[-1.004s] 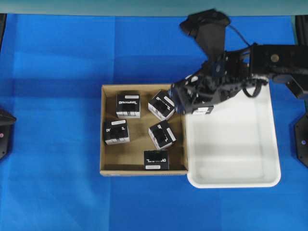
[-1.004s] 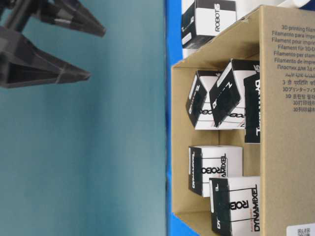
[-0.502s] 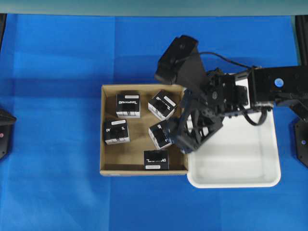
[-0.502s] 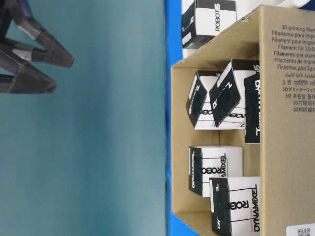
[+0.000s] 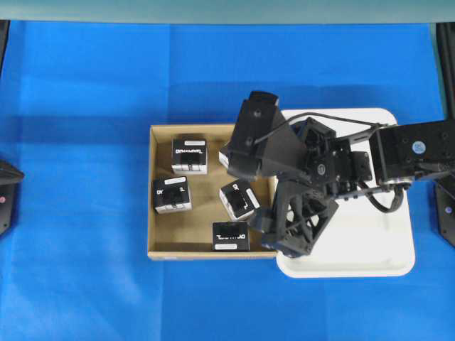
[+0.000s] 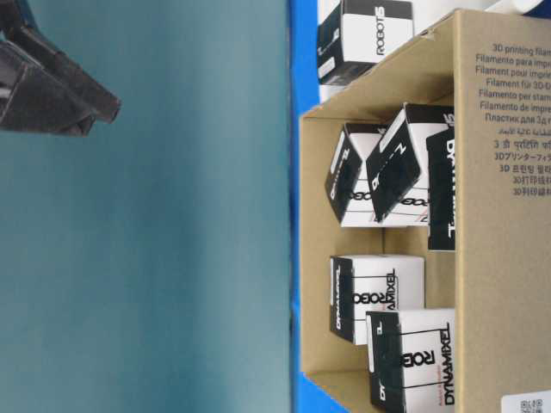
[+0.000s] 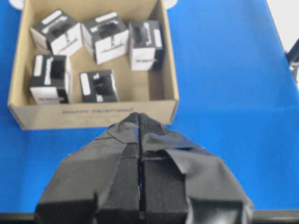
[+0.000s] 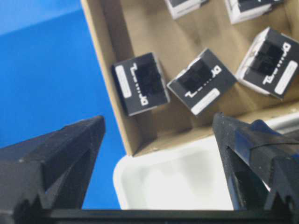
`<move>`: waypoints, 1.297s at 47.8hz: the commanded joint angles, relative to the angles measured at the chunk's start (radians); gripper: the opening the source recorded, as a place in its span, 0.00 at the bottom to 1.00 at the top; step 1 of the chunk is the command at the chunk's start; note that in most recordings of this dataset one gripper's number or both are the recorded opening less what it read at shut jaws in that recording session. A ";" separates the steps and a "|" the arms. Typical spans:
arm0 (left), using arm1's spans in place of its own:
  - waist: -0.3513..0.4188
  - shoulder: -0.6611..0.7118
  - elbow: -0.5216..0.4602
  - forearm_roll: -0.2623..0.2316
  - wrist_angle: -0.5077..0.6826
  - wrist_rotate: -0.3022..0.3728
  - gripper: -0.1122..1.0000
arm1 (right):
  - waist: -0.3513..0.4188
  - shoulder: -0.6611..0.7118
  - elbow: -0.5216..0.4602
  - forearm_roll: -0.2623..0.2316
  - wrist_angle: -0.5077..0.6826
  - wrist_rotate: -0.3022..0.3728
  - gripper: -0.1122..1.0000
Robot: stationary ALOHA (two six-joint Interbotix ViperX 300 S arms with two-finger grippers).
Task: Pick a box that is randomly placed inside the cardboard box.
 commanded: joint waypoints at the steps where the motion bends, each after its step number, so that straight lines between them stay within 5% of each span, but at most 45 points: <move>1: 0.000 0.005 -0.031 0.003 -0.008 -0.006 0.04 | 0.018 -0.011 -0.018 0.002 -0.005 -0.025 0.94; 26: 0.000 0.021 -0.018 0.002 -0.110 -0.028 0.04 | 0.026 -0.117 0.040 -0.003 -0.212 -0.115 0.93; 49: 0.000 0.015 -0.021 0.002 -0.129 -0.026 0.04 | 0.025 -0.364 0.311 -0.009 -0.646 -0.115 0.93; 62: 0.002 0.017 -0.018 0.002 -0.130 -0.026 0.04 | 0.015 -0.459 0.430 -0.014 -0.782 -0.112 0.93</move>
